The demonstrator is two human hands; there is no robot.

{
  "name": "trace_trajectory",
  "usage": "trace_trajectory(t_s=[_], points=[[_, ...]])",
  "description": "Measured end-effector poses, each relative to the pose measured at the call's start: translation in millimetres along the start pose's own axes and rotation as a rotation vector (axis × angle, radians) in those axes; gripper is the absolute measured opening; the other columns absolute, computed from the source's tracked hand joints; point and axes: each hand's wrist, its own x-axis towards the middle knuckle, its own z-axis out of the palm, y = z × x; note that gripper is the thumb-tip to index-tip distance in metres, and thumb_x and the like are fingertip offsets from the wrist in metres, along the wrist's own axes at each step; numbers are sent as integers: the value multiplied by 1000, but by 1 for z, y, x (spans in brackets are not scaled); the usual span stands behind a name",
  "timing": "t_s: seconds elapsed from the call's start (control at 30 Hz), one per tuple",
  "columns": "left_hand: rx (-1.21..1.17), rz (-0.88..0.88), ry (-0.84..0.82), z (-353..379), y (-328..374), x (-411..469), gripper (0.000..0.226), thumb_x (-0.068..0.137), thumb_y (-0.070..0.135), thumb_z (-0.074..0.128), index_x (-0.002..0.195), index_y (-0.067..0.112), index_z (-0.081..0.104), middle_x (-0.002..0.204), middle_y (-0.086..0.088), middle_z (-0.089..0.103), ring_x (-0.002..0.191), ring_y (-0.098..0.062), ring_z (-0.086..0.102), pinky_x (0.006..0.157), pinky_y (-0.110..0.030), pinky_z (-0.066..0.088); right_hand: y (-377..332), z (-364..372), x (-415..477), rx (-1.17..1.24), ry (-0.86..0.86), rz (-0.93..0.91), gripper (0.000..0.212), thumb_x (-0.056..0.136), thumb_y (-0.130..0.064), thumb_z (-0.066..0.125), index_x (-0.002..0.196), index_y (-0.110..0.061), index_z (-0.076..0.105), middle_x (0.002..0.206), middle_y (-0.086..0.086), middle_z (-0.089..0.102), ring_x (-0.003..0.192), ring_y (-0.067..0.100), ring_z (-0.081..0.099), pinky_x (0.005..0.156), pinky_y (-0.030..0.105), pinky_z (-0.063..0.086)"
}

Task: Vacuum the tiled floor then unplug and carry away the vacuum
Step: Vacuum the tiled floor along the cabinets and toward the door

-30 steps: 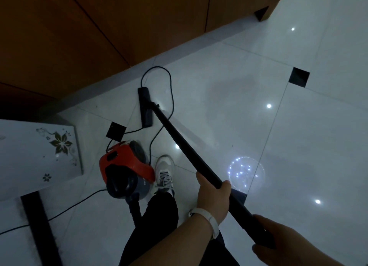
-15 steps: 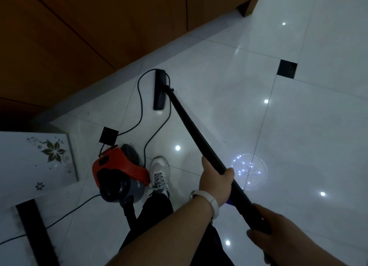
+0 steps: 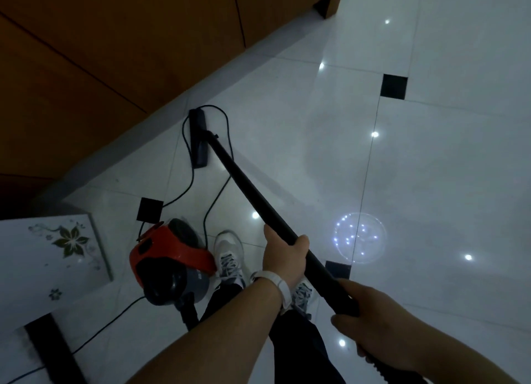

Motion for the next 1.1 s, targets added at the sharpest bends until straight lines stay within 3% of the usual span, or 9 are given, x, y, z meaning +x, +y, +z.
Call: trace_trajectory(t_s=[0.17,0.27,0.37,0.5,0.6,0.77,0.87,0.93,1.1], points=[[32,-4,-3,9,-10,-8,67,89,24,60,147,17,26,106,-1,61,82,-12,60,74,-29,54,8,6,-6,-30,-1,35,25,88,-28,61,110,-25,50,82,-2,62,56,7,61,55,23,51],[80,16,-42,17,-15,-16,69,91,23,60,149,19,23,108,2,58,76,-1,54,58,-12,41,13,16,-3,-32,102,54,19,85,-33,62,95,-22,51,84,-2,61,65,12,60,63,26,51],[148,51,-96,19,-17,-26,73,92,23,59,152,22,18,100,9,54,71,5,49,52,-6,34,18,34,1,62,206,72,16,86,-32,62,92,-25,49,82,-3,62,61,10,59,54,20,48],[287,105,-164,8,-21,-31,75,90,26,60,151,24,17,90,14,53,71,4,51,55,-10,37,24,69,4,160,293,94,19,87,-38,65,89,-29,47,81,-7,62,64,6,58,57,19,46],[401,151,-231,-1,-27,-41,79,89,28,60,151,26,13,95,8,58,77,-10,58,71,-23,46,22,96,6,234,374,110,21,88,-42,65,89,-26,51,79,-9,61,66,4,58,56,19,44],[549,187,-342,-10,-45,-48,84,87,29,60,152,26,7,112,-4,65,92,-22,63,82,-30,51,27,137,7,509,485,170,33,84,-38,66,96,-8,66,79,13,73,59,21,65,67,45,58],[588,225,-388,-12,-55,-53,83,85,28,61,151,23,11,97,6,63,81,-13,62,71,-24,48,36,155,2,613,538,188,32,85,-35,67,90,-4,65,70,17,71,49,14,60,54,35,54],[574,238,-432,-12,-62,-60,82,85,27,63,150,24,12,91,11,61,76,-4,61,59,-15,43,43,166,-2,663,567,191,29,86,-34,67,86,-5,64,60,10,65,44,11,58,48,27,48],[540,245,-478,-8,-78,-68,72,87,27,65,146,24,22,91,6,62,76,-4,61,55,-12,42,64,191,-19,770,570,200,29,85,-34,65,92,-5,63,67,9,62,48,18,61,51,32,50]])
